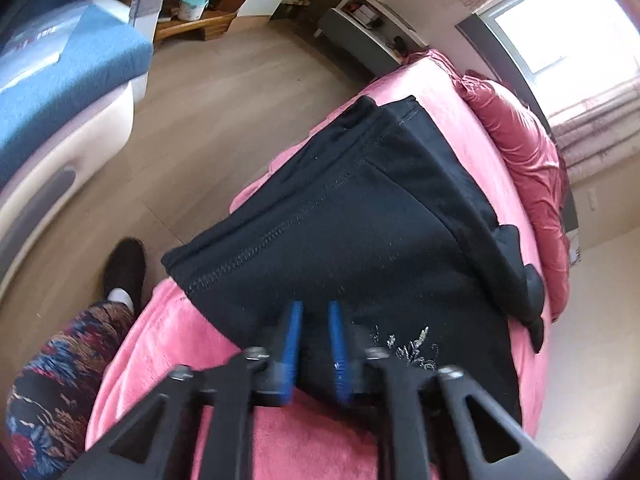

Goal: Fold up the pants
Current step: 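Grasp the embroidered waistband edge with the left gripper while the right gripper grasps it too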

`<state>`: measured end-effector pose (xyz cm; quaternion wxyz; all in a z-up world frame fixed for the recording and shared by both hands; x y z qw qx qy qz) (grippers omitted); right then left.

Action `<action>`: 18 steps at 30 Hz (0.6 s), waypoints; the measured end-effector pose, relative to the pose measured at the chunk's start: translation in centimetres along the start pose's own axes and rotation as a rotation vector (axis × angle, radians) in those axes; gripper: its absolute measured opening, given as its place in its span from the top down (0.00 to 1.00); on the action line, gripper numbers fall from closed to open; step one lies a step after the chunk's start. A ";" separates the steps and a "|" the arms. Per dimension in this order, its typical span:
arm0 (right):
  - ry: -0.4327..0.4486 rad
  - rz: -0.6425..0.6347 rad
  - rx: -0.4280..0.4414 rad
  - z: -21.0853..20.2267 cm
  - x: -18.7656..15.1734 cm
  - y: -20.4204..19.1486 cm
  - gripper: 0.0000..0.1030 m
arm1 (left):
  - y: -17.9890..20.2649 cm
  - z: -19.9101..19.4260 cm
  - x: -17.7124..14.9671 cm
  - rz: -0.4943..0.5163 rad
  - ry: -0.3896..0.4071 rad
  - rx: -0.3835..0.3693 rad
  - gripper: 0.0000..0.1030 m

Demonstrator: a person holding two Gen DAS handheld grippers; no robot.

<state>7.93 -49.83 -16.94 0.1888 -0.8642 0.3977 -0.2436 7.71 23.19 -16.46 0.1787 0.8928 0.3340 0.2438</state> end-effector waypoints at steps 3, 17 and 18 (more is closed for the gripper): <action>0.004 -0.031 -0.001 -0.6 0.3 -0.7 0.84 | 0.6 -1.0 0.0 0.035 0.028 0.001 0.99; -0.007 -0.039 -0.045 -0.5 -0.1 -0.3 0.83 | -3.5 -1.7 -4.0 -0.180 -0.060 -0.053 0.65; -0.008 -0.037 -0.047 -0.5 -0.1 -0.2 0.83 | -3.4 -1.5 -3.9 -0.187 -0.055 -0.073 0.65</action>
Point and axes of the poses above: each gripper's, at about its wrist camera, not at the fingertips, and z roughly the way its jaws point, y to its right, x to its top, the point moved 3 cm from there along z, roughly the way its jaws point, and after that the axes turned 4 degrees about z, right-handed, at the moved point
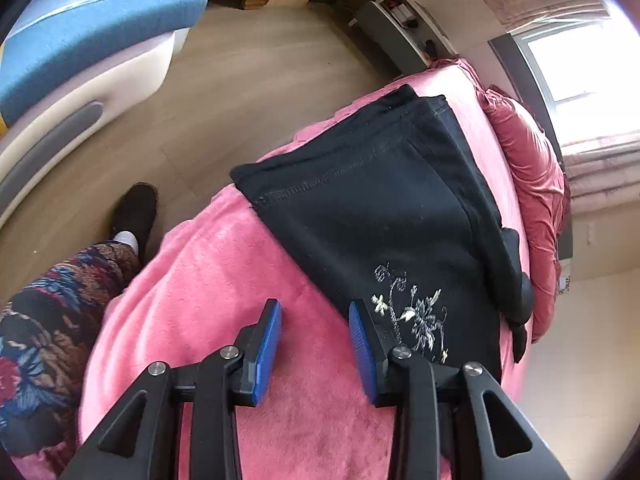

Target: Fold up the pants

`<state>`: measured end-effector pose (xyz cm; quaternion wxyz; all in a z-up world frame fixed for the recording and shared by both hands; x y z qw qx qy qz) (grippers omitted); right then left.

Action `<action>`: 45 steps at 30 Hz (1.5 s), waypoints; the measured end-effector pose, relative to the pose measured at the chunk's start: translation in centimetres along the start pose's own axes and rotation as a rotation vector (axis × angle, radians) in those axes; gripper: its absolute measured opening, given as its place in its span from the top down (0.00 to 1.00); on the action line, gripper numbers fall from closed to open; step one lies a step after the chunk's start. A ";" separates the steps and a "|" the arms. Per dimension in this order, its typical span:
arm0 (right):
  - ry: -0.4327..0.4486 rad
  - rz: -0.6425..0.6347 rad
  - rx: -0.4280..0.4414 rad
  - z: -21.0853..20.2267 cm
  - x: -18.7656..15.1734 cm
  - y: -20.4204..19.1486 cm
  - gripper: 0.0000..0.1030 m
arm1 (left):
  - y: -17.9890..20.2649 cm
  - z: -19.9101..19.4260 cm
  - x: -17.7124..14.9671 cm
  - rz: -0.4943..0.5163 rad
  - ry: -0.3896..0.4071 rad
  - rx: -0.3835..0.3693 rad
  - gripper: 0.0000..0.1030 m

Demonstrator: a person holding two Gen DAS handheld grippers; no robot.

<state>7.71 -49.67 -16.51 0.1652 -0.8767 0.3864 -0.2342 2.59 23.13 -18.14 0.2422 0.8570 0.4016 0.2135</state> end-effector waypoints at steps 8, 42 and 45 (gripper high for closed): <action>-0.011 0.001 -0.025 0.8 0.2 0.1 0.82 | 1.8 2.6 2.1 0.012 0.020 0.025 0.68; 0.009 -0.022 -0.083 -7.2 -3.0 8.0 0.84 | 1.1 -4.7 -4.5 0.302 -0.063 0.178 0.89; 0.001 -0.027 -0.094 -6.7 -2.8 7.6 0.79 | 1.6 -5.0 -4.1 0.309 -0.052 0.211 0.72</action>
Point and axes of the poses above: each gripper's, at about its wrist camera, not at the fingertips, and z roughly the way its jaws point, y to its right, x to its top, the point moved 3 cm from there along z, roughly the way its jaws point, and after that the axes turned 4 degrees about z, right-handed, at the moved point
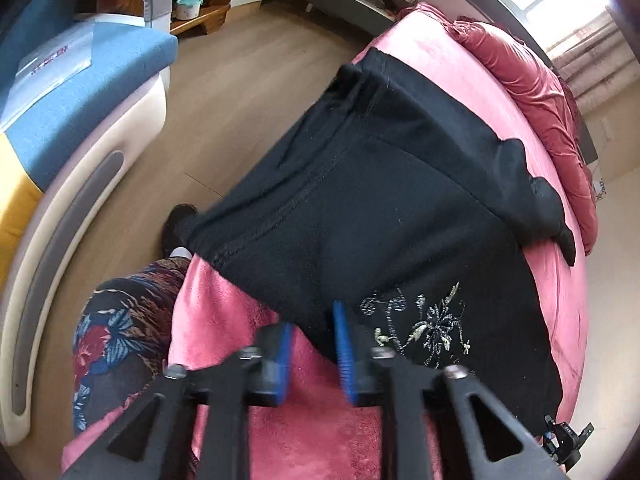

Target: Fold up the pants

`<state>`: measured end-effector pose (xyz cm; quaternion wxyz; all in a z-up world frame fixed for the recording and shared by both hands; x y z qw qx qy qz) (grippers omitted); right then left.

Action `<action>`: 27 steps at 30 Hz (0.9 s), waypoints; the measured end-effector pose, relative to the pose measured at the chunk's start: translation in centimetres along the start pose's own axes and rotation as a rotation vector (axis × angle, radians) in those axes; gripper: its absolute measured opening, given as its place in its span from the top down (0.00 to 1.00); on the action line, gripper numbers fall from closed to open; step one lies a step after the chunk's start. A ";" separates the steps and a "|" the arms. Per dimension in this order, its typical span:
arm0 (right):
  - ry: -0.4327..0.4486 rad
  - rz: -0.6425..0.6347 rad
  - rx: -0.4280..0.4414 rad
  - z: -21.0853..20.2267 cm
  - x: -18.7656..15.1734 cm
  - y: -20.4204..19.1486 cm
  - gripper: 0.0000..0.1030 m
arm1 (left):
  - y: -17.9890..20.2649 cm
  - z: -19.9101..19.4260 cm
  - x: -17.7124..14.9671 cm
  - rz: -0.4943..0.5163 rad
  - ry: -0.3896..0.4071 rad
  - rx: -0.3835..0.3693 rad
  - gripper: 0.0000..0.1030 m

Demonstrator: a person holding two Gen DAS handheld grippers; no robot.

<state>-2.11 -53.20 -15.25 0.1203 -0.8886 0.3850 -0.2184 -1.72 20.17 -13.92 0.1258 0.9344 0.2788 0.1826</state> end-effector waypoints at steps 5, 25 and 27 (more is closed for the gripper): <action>0.025 -0.008 -0.032 -1.3 0.0 0.5 0.51 | -1.9 -2.1 0.8 -0.051 0.056 0.063 0.71; 0.068 -0.424 -0.095 0.0 -3.2 -15.8 0.36 | 4.5 0.4 10.7 0.059 0.109 -0.041 0.63; 0.030 -0.323 -0.185 1.5 -2.3 -13.3 0.36 | 4.2 0.8 11.6 0.032 0.113 -0.024 0.63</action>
Point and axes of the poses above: each gripper's, at about its wrist camera, not at the fingertips, and z roughly the way its jaws point, y to its right, x to its top, the point moved 3 cm from there along z, roughly the way its jaws point, and after that the axes turned 4 degrees about z, right-handed, at the moved point
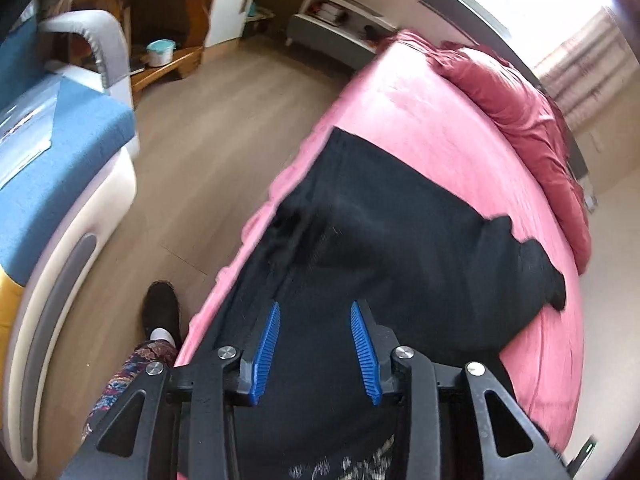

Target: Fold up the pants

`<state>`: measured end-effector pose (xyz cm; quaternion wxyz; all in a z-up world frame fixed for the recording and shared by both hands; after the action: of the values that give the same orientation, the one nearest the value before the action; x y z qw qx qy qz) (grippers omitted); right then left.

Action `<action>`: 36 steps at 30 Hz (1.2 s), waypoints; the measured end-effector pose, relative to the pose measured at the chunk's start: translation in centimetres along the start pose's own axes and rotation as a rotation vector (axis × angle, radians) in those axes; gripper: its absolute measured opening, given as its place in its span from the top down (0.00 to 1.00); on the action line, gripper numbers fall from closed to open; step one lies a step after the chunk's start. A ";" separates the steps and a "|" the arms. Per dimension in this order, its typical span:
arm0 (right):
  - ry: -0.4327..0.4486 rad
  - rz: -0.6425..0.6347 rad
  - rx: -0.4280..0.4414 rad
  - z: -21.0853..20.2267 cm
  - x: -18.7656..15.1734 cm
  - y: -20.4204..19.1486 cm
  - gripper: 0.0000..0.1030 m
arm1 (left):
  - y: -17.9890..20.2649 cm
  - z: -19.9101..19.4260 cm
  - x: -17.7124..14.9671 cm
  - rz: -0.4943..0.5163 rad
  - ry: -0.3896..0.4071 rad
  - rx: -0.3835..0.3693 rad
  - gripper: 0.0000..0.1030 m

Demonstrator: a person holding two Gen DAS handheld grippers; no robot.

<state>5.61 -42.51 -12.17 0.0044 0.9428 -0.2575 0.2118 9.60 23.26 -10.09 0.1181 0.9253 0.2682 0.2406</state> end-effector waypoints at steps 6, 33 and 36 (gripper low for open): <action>-0.009 0.286 -0.136 1.7 -0.8 11.7 0.36 | -1.2 1.0 0.2 0.011 0.002 0.028 0.63; -0.034 -0.192 0.262 1.2 -4.1 -13.6 0.26 | 1.4 9.7 11.3 -0.069 -0.028 0.000 0.62; -0.065 -0.289 0.306 1.4 -6.0 -18.4 0.26 | 1.5 11.5 12.2 -0.080 -0.043 0.024 0.62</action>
<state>10.47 -23.77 -14.05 -0.1170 0.9659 -0.0843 0.2149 25.13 27.69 -14.77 0.1222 0.9203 0.3051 0.2123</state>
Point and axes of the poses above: each gripper's, at about its wrist camera, not at the fingertips, and z roughly the way its jaws point, y to its right, x to its top, the point moved 3 cm from there along z, roughly the way its jaws point, and after that the axes turned 4 degrees about z, right-handed, at the moved point
